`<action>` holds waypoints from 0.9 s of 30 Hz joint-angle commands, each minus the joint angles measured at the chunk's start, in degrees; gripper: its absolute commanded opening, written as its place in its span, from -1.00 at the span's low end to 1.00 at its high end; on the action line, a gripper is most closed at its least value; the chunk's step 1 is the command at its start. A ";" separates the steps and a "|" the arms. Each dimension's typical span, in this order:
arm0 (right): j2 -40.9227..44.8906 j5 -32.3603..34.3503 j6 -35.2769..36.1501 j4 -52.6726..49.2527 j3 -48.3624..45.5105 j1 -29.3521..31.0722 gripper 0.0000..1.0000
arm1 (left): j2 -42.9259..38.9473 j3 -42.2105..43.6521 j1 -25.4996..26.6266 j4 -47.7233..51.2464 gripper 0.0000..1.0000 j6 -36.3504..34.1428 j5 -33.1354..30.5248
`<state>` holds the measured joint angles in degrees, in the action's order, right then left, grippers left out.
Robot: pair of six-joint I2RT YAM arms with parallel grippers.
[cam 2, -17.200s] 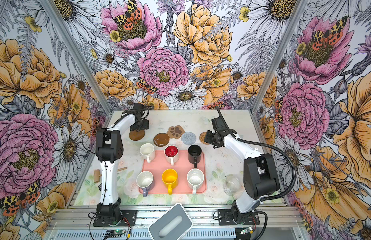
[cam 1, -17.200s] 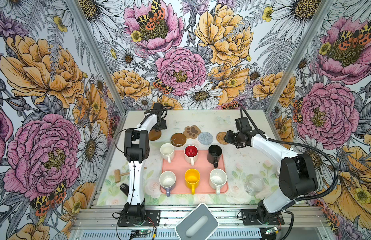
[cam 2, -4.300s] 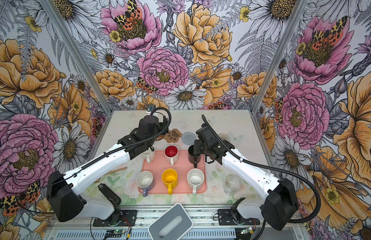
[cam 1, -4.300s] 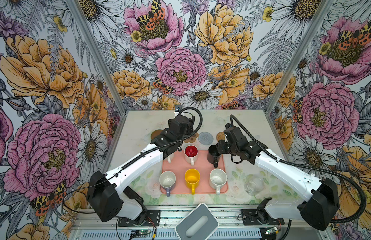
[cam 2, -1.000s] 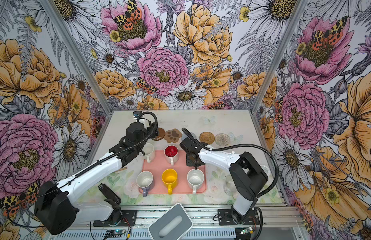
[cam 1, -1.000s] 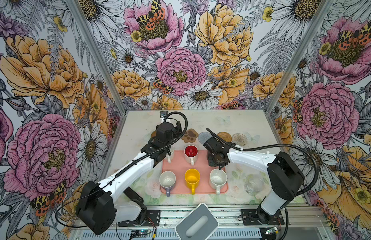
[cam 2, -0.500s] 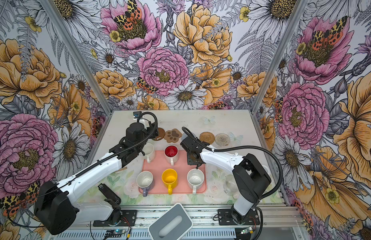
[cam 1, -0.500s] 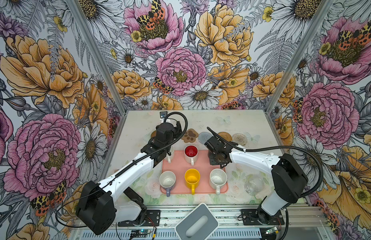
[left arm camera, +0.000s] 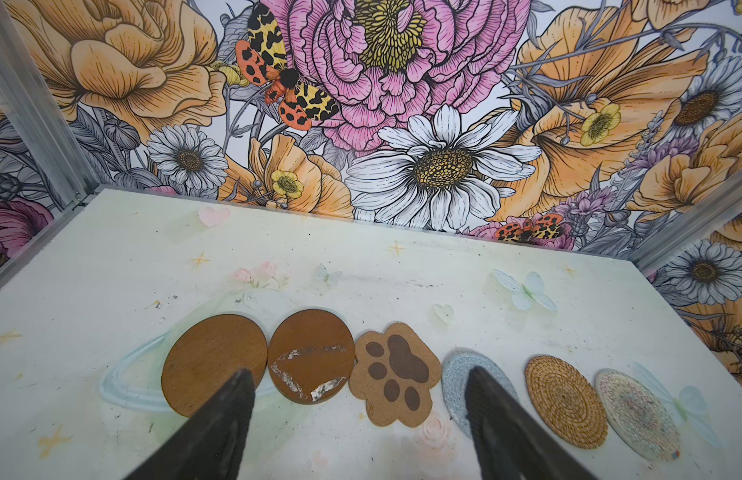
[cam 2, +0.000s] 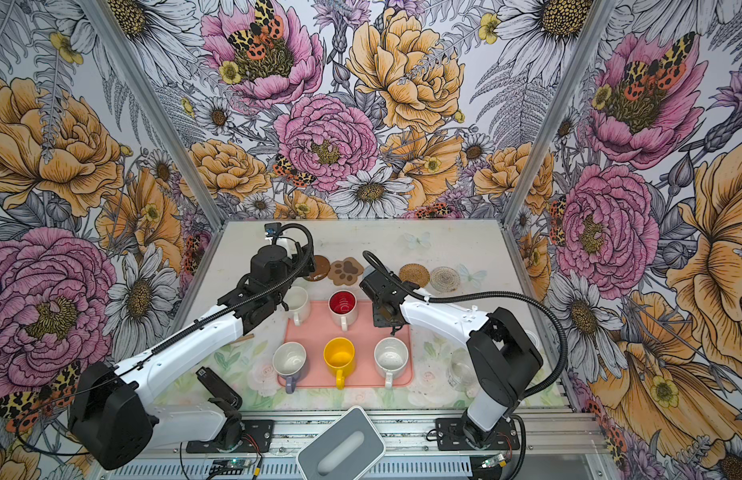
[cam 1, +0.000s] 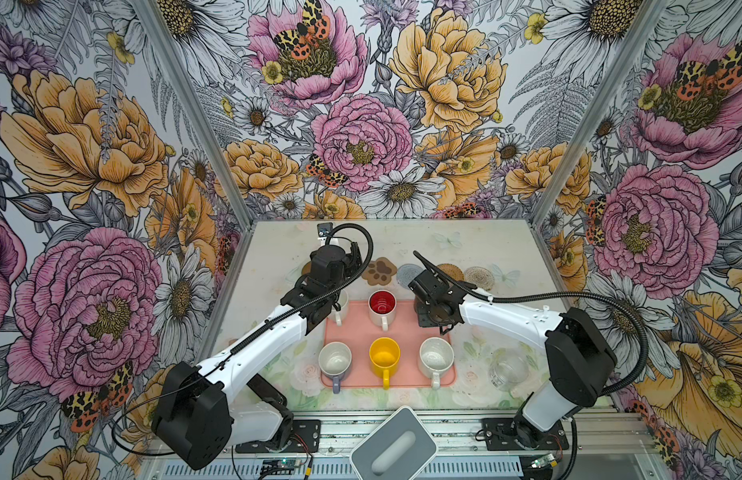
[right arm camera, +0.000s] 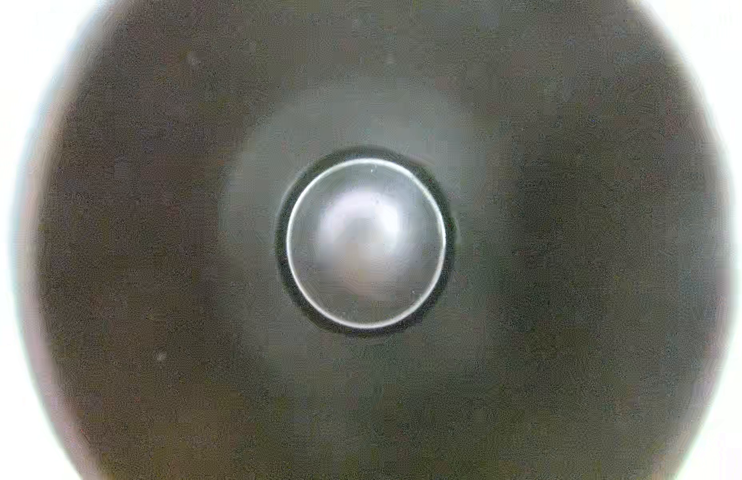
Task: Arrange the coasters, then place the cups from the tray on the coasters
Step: 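Lift the black mug off the tray with the right gripper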
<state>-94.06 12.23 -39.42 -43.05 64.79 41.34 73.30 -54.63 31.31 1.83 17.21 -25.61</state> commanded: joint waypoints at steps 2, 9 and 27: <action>3.99 2.48 0.48 2.33 2.44 0.21 -1.00 | -0.70 0.84 -0.48 -0.99 0.62 0.64 1.27; 5.20 2.45 0.66 2.34 2.27 0.15 -1.00 | -0.87 1.05 -0.62 -1.30 0.62 0.67 1.31; 5.56 2.96 2.40 2.22 3.41 -1.66 -1.00 | -0.88 1.54 -1.54 -1.23 0.62 0.94 1.43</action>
<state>-91.72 12.27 -37.98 -43.09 65.06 40.07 73.28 -53.71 30.44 1.43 17.50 -25.56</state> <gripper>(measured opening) 0.182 0.812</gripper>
